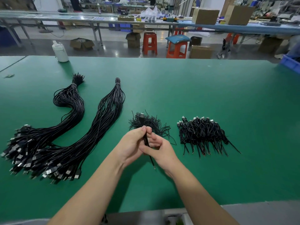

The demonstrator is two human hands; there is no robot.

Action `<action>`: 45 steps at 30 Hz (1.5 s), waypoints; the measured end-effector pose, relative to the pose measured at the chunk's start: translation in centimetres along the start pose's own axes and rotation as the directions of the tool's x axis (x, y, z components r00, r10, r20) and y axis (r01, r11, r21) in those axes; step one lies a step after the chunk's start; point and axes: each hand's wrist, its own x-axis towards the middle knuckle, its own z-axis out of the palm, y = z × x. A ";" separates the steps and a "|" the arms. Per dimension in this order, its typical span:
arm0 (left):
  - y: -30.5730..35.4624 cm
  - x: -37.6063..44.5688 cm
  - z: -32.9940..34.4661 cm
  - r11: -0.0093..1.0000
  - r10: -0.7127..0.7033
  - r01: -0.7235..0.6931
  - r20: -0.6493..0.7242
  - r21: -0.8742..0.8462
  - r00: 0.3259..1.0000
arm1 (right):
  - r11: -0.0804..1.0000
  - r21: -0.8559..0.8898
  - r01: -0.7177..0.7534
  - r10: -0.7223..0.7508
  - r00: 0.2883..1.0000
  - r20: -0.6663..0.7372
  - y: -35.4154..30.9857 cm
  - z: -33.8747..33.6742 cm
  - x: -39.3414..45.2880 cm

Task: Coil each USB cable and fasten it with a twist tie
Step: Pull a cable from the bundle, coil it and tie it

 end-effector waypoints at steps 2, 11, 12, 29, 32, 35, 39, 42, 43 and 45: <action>0.5 0.0 -0.3 0.996 -0.050 0.046 0.053 0.079 0.997 | 1.000 0.027 -0.005 0.004 1.000 0.012 0.3 -0.4 0.0; -0.2 -0.6 -0.3 0.046 0.257 0.194 -0.200 0.980 0.946 | 0.636 -0.761 0.130 -0.188 0.982 0.010 2.1 -1.6 0.3; -0.5 -0.5 -0.5 -0.035 0.298 0.191 -0.172 0.981 0.939 | 0.577 -0.806 0.130 -0.173 0.984 0.035 2.3 -1.5 0.2; 0.8 2.0 -1.9 0.059 0.019 0.153 -0.155 0.986 0.988 | 0.798 -0.602 -0.005 0.052 0.997 0.061 5.0 -0.6 0.0; 0.0 2.8 -2.1 0.278 -0.086 0.171 -0.153 0.945 0.984 | 0.831 -0.553 -0.064 0.060 0.998 -0.026 6.0 -1.4 0.7; -1.6 4.3 -3.0 0.453 -0.071 0.280 -0.279 0.847 0.958 | 0.921 -0.343 -0.183 0.116 0.972 -0.204 6.7 -2.9 1.5; -4.6 6.3 -3.8 0.030 0.212 0.433 -0.429 0.901 0.878 | 0.968 -0.092 -0.233 0.203 0.945 -0.255 7.5 -4.2 2.3; -6.5 7.1 -3.1 -0.195 0.321 0.457 -0.384 0.868 0.866 | 0.968 -0.075 -0.241 0.217 0.946 -0.240 7.7 -4.4 2.4; -6.9 7.3 -2.9 -0.260 0.348 0.456 -0.358 0.851 0.866 | 0.966 -0.083 -0.247 0.222 0.947 -0.231 7.8 -4.4 2.4; -7.4 7.8 -2.4 -0.306 0.363 0.467 -0.351 0.830 0.863 | 0.958 -0.131 -0.254 0.223 0.951 -0.215 7.7 -4.4 2.3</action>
